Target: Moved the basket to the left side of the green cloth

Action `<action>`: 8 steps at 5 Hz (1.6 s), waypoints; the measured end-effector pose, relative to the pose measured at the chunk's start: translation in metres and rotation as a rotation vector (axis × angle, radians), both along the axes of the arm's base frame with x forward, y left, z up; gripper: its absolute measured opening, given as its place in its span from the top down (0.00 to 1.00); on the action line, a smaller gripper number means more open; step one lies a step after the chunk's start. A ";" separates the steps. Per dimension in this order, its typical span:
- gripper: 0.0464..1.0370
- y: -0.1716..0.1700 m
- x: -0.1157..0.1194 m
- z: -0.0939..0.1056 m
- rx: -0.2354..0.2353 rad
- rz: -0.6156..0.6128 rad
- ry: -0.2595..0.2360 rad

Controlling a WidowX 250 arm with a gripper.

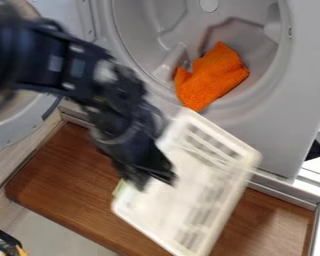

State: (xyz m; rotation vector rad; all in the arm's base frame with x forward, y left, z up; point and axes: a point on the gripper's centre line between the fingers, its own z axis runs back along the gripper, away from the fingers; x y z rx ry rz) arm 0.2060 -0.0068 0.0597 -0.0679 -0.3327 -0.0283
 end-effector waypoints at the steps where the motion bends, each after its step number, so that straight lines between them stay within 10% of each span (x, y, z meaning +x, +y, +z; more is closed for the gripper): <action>1: 0.96 0.048 -0.009 -0.006 -0.007 0.129 0.015; 4: 0.96 0.132 0.013 -0.034 0.056 0.210 0.091; 8: 0.92 0.138 0.019 -0.056 0.150 0.142 0.158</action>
